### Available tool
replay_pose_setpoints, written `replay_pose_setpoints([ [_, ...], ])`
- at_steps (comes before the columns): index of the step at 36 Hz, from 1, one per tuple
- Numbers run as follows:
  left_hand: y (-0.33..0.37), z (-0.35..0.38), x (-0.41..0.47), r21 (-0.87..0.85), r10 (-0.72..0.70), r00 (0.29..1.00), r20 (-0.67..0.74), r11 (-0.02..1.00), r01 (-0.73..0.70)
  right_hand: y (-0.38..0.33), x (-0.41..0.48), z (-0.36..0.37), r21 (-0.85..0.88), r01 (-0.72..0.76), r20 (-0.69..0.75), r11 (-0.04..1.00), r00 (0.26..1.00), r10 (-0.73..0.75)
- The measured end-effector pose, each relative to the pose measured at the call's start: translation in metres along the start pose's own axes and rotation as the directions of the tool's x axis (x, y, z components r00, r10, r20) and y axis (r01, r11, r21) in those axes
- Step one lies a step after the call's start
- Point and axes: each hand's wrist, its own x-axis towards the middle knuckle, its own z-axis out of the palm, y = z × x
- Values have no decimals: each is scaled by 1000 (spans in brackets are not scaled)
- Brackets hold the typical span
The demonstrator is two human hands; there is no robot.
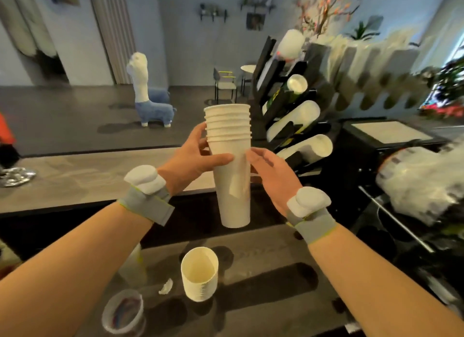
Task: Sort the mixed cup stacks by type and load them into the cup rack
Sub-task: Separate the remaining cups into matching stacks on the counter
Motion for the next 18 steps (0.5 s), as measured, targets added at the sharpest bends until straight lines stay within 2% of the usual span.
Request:
replay_pose_setpoints([
  [5,16,23,0,-141,29,999,-21,990,-31,21,-21,-23,76,-159,133,984,980,149],
  [8,25,40,4,-196,62,998,-25,978,-66,33,-33,-38,140,-198,167,970,971,174],
  [11,29,55,8,-246,66,997,-44,966,-75,37,-43,-49,171,-177,168,969,974,148],
  [15,30,74,17,-289,55,997,-50,955,-67,32,-53,-70,130,-137,100,982,987,124],
  [18,34,88,27,-268,47,997,-59,962,-61,21,-58,-92,21,-77,-38,997,996,77],
])
